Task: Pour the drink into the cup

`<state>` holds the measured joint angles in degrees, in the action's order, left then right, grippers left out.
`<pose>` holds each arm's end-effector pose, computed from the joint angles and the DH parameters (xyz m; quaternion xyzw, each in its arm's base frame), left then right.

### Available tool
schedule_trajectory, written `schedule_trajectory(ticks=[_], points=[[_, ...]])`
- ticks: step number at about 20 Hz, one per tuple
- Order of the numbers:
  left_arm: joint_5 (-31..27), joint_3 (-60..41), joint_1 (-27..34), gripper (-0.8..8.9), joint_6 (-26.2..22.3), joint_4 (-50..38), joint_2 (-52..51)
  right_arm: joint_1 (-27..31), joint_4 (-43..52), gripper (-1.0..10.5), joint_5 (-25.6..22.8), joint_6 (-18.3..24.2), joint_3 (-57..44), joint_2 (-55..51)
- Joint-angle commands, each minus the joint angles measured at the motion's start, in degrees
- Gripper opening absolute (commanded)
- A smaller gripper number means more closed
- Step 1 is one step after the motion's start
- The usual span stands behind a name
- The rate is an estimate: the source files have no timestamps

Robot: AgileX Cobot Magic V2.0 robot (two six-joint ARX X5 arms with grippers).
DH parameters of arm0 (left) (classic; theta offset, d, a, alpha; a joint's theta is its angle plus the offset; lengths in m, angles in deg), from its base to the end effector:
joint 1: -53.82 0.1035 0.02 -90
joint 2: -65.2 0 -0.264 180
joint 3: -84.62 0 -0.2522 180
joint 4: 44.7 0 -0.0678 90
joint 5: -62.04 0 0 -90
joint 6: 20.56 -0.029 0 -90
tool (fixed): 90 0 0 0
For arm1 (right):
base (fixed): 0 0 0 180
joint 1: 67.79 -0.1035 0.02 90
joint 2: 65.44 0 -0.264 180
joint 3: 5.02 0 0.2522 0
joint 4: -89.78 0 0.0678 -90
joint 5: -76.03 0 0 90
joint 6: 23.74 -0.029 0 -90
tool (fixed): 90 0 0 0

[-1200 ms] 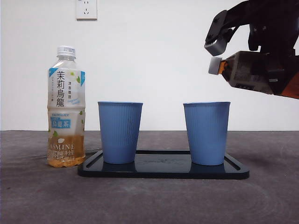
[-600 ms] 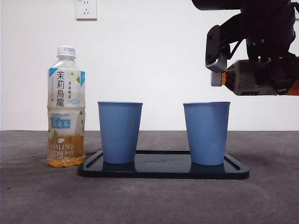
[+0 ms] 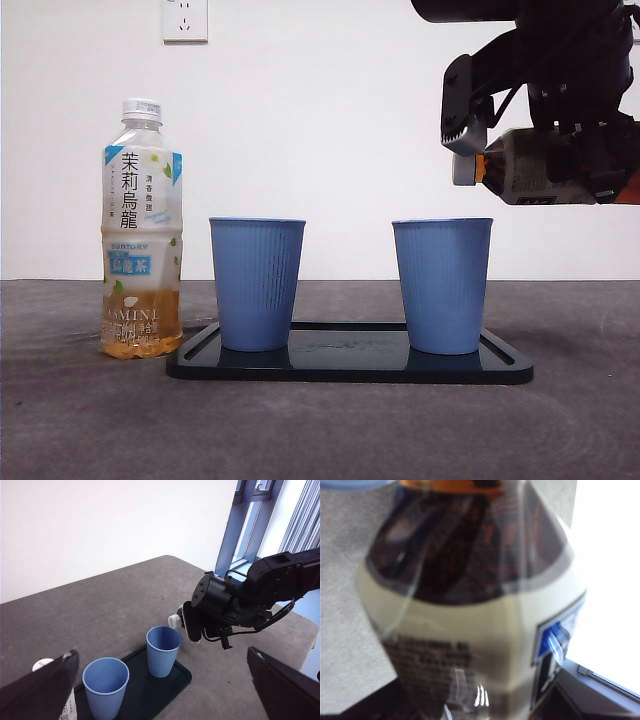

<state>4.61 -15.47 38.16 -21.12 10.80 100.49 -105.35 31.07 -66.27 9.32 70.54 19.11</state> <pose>0.0676 -0.0352 0.4158 -0.0095 0.0918 -0.4072 0.9087 0.2332 0.1504 0.2478 -0.6115 0.4084 0.0101 0.6777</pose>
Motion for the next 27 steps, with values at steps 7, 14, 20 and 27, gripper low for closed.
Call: schedule_trajectory(ticks=[7,14,20,27], points=[[0.15,1.07,-0.24,5.60,-0.48,-0.37,0.15,0.20,1.25,2.0,1.46,-14.88,2.08,0.17],[0.17,1.07,-0.22,5.60,-0.35,-0.39,0.57,0.48,1.55,2.0,6.64,-27.32,2.08,-3.54],[0.22,1.09,-0.22,5.60,0.04,-0.09,2.95,5.07,3.15,1.9,15.08,-34.23,1.38,-14.71],[0.22,1.09,-0.22,5.60,0.13,0.68,3.10,9.35,27.69,1.9,24.94,-44.35,-17.99,-31.26]])
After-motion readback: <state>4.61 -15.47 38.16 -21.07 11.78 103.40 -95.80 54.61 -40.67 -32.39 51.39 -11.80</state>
